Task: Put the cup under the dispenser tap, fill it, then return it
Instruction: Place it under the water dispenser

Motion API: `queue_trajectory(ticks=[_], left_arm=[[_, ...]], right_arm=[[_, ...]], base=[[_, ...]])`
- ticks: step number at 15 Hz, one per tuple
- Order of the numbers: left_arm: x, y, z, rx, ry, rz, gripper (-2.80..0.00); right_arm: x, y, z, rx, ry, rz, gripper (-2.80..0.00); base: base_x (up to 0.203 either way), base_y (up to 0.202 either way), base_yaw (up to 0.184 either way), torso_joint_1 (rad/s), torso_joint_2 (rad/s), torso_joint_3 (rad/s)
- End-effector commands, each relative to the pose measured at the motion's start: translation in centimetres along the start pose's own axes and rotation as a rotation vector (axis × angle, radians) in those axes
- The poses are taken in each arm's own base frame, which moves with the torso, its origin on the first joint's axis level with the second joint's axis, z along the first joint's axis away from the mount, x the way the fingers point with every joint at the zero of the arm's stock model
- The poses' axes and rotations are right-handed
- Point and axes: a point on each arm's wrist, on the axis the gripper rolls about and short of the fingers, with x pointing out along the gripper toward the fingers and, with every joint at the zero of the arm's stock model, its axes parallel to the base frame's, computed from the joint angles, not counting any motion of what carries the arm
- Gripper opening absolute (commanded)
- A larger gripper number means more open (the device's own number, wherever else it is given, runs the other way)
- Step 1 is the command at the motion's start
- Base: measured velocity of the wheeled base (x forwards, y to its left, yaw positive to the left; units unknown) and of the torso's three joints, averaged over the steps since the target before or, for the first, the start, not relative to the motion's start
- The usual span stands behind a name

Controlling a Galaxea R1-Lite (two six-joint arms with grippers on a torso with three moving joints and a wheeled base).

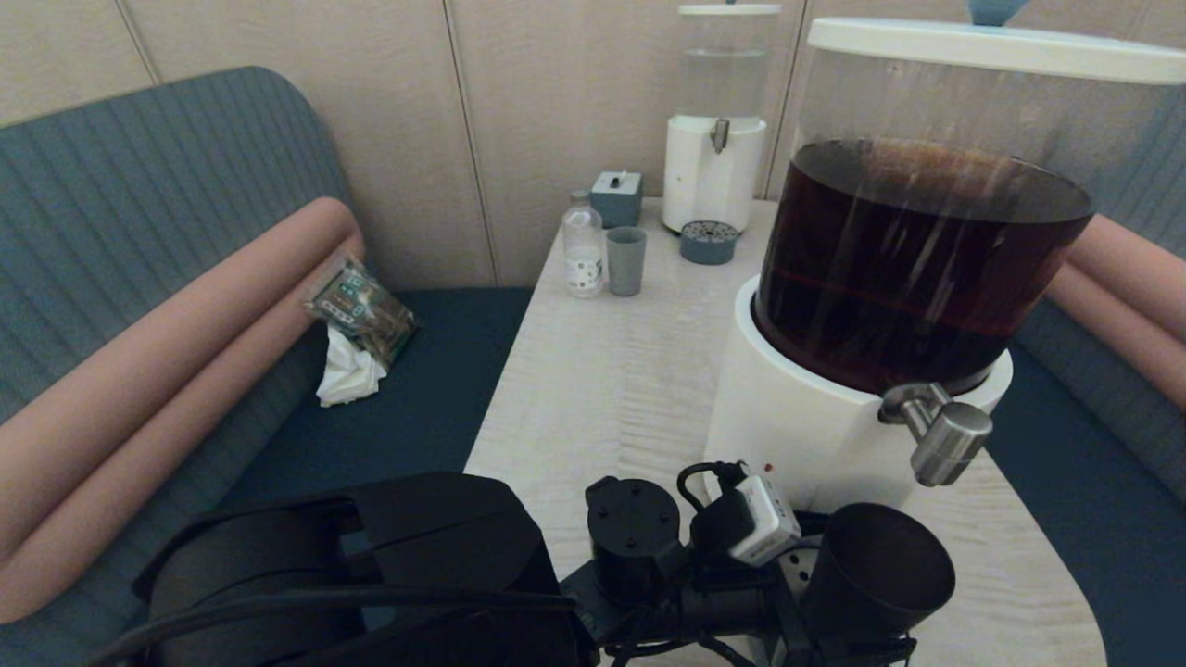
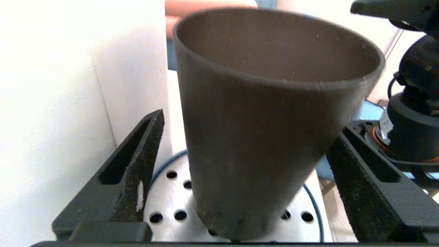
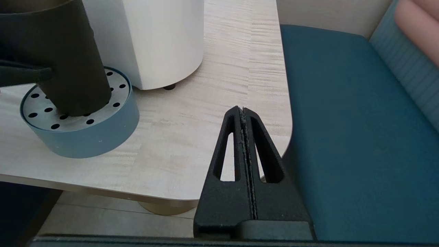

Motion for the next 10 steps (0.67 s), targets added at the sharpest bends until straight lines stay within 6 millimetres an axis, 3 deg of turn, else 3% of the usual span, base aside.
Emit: queue_trajectory(ticks=[1,10], left_arm=[[-0.4,-0.3,0.3,-0.001,0.001,-0.003,0.0],[-5.5,-3.6,2.4,-0.063,0.097,0.002,0.0]], right_arm=[[0.0,0.0,-0.1,-0.002,0.002,0.0,-2.8],[0.0,0.0,-0.1,-0.002,0.002,0.0,-2.8]], base=[[0.0,0.0,0.0,0.0,0.0,0.0],[0.0,0.0,0.0,0.0,0.0,0.0]])
